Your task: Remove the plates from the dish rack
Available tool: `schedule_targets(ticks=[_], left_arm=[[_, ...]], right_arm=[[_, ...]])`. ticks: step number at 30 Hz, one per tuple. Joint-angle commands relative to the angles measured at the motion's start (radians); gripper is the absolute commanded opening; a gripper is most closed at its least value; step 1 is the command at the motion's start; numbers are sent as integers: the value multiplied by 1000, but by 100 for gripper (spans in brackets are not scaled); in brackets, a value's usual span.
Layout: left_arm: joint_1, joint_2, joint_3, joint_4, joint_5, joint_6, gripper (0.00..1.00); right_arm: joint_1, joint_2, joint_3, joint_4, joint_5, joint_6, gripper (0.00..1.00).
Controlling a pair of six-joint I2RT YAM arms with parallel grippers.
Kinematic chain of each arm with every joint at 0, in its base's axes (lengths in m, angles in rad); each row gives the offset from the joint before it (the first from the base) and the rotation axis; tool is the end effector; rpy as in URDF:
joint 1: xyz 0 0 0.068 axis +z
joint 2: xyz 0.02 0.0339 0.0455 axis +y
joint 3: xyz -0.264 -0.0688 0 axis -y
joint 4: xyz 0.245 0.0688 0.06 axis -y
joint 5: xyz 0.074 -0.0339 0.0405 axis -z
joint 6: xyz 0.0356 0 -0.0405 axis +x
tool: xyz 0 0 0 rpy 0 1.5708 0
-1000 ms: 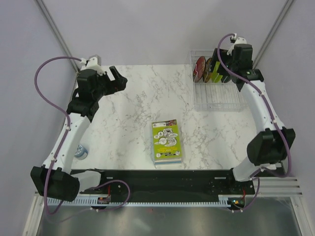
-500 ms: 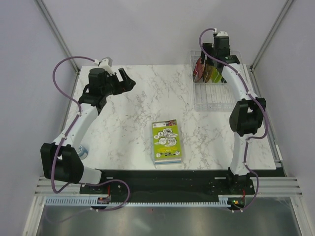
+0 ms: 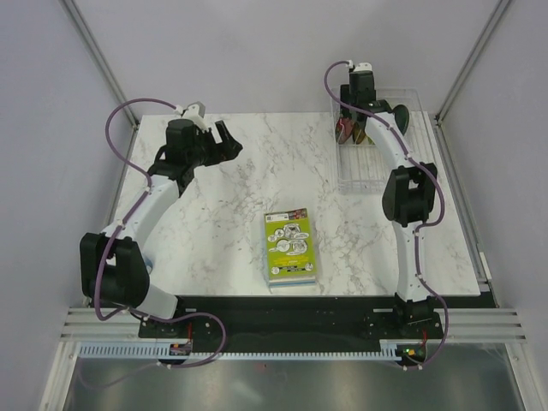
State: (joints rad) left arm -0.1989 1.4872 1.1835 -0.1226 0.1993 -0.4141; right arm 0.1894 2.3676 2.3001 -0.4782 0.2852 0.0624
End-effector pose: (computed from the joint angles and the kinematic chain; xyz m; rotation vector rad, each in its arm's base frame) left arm 0.3406 -0.0758 0.3155 -0.0882 2.0355 -0.5890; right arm 0.5418 0.0937 0.2852 0.0359 2.0954 -0.1499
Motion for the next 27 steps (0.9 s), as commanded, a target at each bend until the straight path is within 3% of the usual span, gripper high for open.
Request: schedule_targets(ticks=[1,5,7,9,19,22,27], left_arm=[[-4,13,-2,52,-29,31,93],[-5,22,-1,55,-31,31,93],[-7,28,-1,57,-31,32,92],[-8,33,-2,58,-31,34,92],[-10,54,-5,58,-32,44,90],[-10,61,-4,60,-32,47,89],[-14,65,-2,60,-31,57,89]], right_arm=[[4,24,58,33,86,-56,59],[2,42,59,38,114,-55,56],[2,57,68,41,112,-81,47],[2,68,76,39,92,-84,44],[4,88,96,47,9,-70,0],[21,62,76,72,58,-88,0],[99,-30,-14,208,306,-212,0]])
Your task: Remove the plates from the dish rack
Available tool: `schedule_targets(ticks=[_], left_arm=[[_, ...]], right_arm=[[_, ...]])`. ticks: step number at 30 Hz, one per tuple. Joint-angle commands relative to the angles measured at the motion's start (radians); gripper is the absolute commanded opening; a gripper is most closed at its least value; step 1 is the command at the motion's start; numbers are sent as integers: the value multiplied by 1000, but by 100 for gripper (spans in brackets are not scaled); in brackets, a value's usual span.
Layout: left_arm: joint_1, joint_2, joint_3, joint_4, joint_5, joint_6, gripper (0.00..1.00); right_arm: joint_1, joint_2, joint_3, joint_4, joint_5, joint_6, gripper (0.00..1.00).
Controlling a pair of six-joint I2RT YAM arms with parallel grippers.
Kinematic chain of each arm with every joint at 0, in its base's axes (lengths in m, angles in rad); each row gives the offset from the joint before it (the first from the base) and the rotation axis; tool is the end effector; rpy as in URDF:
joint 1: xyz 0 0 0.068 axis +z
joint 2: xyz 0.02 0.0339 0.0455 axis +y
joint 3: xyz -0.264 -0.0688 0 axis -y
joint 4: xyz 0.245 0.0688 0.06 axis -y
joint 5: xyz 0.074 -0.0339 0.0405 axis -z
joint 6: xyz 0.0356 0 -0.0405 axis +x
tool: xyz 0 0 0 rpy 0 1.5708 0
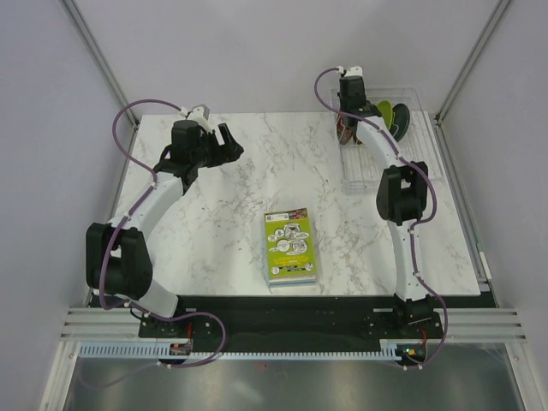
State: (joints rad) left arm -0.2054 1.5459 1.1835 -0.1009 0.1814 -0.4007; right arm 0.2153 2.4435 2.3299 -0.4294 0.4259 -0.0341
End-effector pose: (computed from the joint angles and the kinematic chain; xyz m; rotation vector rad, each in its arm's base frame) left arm 0.3524 -0.0800 0.2979 -0.0859 2.0710 -0.5615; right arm 0.5537 0.1060 0.2600 -0.0067 2.0781 -0.3389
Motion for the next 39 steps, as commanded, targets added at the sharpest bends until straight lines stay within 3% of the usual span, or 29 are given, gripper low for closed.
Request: schedule_targets(ticks=[1,7,13,15,19,20,24,30,39], left_arm=[[-8,2,-2,38,-13,43,89],[-12,-29,-9,24,-36,60,91],[-12,-58,-19,21,-14,57,93],[-12,-63,-18,24,-4,48,94],[-12,-63,-28,69,44,11,94],[-11,-61,-36,87,71,-13,95],[-12,-47,-82,222,148,-79,95],[-11,-41,-168,375,243,-211,95],[8,28,-237,599,362,-375,95]], right_arm=[[85,-133,-52,179,212,-134,0],[136,-205,-64,285,508,-251,0],[142,-363,-182,308,533,-237,0],[151,-441,-233,273,481,-190,0],[157,-570,-319,125,248,-35,0],[160,-589,-346,101,120,23,0],[167,-658,-428,54,-97,170,0],[173,-689,-563,125,-378,348,0],[187,-719,-782,384,-587,536,0]])
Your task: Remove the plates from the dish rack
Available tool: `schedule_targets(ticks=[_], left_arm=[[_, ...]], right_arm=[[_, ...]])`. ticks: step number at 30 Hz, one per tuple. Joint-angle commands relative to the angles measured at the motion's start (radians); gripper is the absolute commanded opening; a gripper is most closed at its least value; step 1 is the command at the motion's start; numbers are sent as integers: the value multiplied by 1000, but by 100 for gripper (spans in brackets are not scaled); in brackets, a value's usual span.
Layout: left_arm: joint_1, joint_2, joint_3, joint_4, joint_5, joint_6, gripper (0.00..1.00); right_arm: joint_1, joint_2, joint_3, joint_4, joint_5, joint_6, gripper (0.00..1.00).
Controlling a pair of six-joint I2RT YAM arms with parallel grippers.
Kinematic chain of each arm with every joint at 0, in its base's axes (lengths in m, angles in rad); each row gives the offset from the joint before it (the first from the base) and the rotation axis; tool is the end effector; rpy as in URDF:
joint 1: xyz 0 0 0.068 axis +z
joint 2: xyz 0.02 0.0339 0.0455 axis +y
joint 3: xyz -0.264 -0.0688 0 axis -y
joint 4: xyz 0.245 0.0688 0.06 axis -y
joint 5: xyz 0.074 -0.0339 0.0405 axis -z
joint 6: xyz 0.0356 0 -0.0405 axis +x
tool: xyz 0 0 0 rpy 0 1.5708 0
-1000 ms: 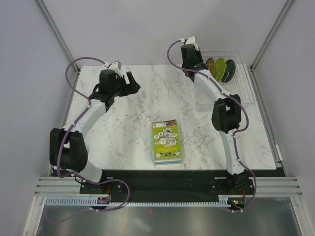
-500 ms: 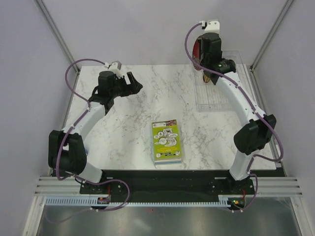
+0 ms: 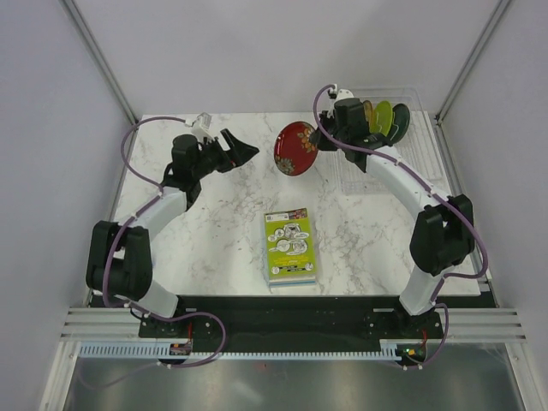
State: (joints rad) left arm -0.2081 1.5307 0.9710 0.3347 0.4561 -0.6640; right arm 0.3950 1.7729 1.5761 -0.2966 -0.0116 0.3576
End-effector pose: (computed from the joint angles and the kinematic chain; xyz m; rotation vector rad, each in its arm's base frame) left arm 0.3413 -0.0881 0.2744 -0.0853 1.8918 -1.0185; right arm 0.3889 0.1626 0.3312 -0.0465 2.0980 0.4722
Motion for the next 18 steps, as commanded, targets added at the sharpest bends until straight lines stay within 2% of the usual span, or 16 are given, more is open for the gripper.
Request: schedule_targets(ticks=[1,9,13,14,16,18], left_arm=[[10,51,-32,184,93,-130,94],[13,164,-55,344,130,-218,93],[13,210,-58,429,157,-282,88],[13,221,-61,449,164,-293,82],[15,246,-64,510,183,-324,51],[16,256,-66,536,190,-344,30]], right_arm=[[13,-50,-60,273,-181,158,0],[47,-58,-136,405,-254,268,0],[56,-61,-180,462,-281,311,0],[56,-61,-186,470,-289,320,0],[56,-58,-212,517,-323,355,0],[54,-56,-221,539,-335,372,0]])
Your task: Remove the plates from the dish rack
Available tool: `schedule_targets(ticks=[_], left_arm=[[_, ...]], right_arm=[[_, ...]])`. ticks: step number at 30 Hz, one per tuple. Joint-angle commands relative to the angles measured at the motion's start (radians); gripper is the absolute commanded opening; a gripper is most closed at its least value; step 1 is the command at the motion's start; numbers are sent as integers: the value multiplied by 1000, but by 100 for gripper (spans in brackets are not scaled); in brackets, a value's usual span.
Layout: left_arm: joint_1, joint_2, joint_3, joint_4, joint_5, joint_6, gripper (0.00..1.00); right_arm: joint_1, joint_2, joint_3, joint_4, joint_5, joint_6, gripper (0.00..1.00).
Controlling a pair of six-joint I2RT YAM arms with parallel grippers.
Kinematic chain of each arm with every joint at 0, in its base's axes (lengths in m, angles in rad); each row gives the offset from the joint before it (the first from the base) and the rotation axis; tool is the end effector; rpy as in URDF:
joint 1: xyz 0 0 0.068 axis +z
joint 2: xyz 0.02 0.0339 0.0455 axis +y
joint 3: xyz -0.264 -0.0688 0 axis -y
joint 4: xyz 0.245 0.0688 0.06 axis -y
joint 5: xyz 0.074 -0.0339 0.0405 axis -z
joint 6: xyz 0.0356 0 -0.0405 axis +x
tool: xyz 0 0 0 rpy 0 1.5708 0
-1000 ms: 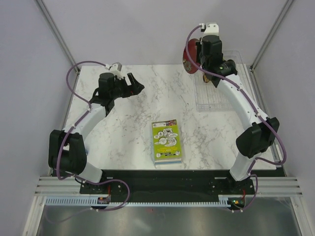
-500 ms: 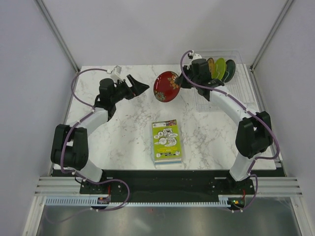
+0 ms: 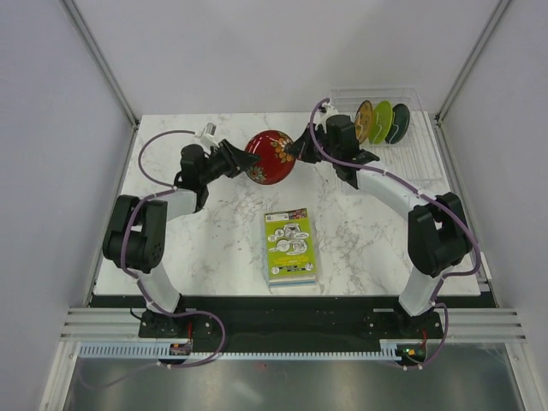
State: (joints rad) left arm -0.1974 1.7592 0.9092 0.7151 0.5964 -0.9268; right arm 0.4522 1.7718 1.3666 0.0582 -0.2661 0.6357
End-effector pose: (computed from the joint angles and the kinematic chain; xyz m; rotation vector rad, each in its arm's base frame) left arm 0.3675 -0.0939 0.2144 -0.1915 1.8636 -1.3128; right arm 0.3768 0.1934 0.2939 -0.0039 2.0323 0.9666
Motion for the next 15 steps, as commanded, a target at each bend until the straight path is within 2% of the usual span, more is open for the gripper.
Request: schedule_targets(ticks=[1,2,5,6,7,8,9,10,15], left_arm=[[7,32,-6,173,49,-93,12],[10,33,-7,172,49,-96,2],[24,19,-13,152,40,-93,2],[30,11,-15,126,34,-84,2],[48,5,-12,94,16,-55,2],[59,-3,-9,27,5,-40,2],[72,-10,0,0,-1,-12,2],[104,-13,5,-21,-7,2,2],[216,-18,48,-178,-49,98,2]], right_arm=[[-1,-55,-20,189,-90,101,0],[-3,-55,-21,187,-87,101,0],[-3,-55,-18,175,-81,88,1],[-4,-57,-12,149,-75,82,7],[-6,-57,6,128,-50,67,28],[-12,-57,17,103,-36,30,38],[-14,-58,31,42,-10,9,66],[-27,-61,52,16,11,-5,69],[-104,-84,84,-96,84,-97,70]])
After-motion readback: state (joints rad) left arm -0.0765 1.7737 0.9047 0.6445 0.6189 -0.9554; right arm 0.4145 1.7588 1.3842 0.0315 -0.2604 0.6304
